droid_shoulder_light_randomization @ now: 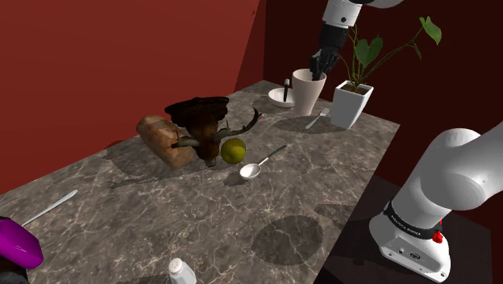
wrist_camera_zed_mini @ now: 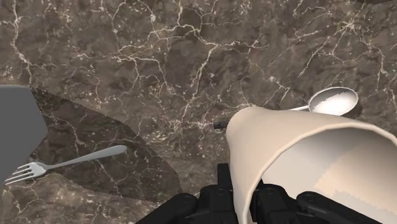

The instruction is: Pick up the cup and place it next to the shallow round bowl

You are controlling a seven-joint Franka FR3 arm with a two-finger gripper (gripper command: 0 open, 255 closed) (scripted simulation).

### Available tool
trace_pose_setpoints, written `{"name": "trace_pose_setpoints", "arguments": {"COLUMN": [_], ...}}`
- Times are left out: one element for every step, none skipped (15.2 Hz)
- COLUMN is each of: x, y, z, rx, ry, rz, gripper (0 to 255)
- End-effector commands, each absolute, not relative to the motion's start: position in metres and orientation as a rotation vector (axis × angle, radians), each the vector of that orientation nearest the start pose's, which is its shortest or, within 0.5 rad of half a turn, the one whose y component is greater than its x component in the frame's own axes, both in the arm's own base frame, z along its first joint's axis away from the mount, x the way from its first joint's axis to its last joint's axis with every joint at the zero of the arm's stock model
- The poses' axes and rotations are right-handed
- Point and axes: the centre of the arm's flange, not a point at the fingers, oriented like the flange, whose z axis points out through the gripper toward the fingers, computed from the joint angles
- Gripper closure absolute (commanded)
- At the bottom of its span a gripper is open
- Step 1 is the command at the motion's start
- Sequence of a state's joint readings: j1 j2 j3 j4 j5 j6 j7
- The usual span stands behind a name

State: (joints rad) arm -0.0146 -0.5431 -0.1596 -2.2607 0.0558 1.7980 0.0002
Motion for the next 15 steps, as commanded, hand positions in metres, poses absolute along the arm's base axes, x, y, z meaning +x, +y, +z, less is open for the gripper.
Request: {"name": "trace_pose_setpoints", "arguments": {"x": [0.401, 0.406, 0.412, 0.418, 0.423, 0.429, 0.435, 0.44, 0.446, 0.452, 0.458, 0.463, 0.469, 0.475, 0.48], "y": [-0.099, -0.111, -0.123, -0.135, -0.146, -0.158, -0.17, -0.182, -0.194, -0.206, -0.218, -0.23, -0.242, -0.254, -0.266], "z": [0.569, 0.569, 0.569, 0.569, 0.569, 0.57, 0.57, 0.57, 0.57, 0.57, 0.57, 0.57, 0.57, 0.57, 0.57], "rx": [-2.998, -2.998, -2.998, -2.998, -2.998, -2.998, -2.998, -2.998, -2.998, -2.998, -2.998, -2.998, -2.998, -2.998, -2.998], "ry": [0.247, 0.247, 0.247, 0.247, 0.247, 0.247, 0.247, 0.247, 0.247, 0.247, 0.247, 0.247, 0.247, 0.247, 0.247], "rz": [-0.128, -0.128, -0.128, -0.128, -0.128, -0.128, -0.128, -0.128, -0.128, -0.128, -0.128, -0.128, -0.128, -0.128, -0.128], "gripper": [255, 255, 255, 255, 255, 255, 255, 255, 255, 255, 255, 255, 255, 255, 255]}}
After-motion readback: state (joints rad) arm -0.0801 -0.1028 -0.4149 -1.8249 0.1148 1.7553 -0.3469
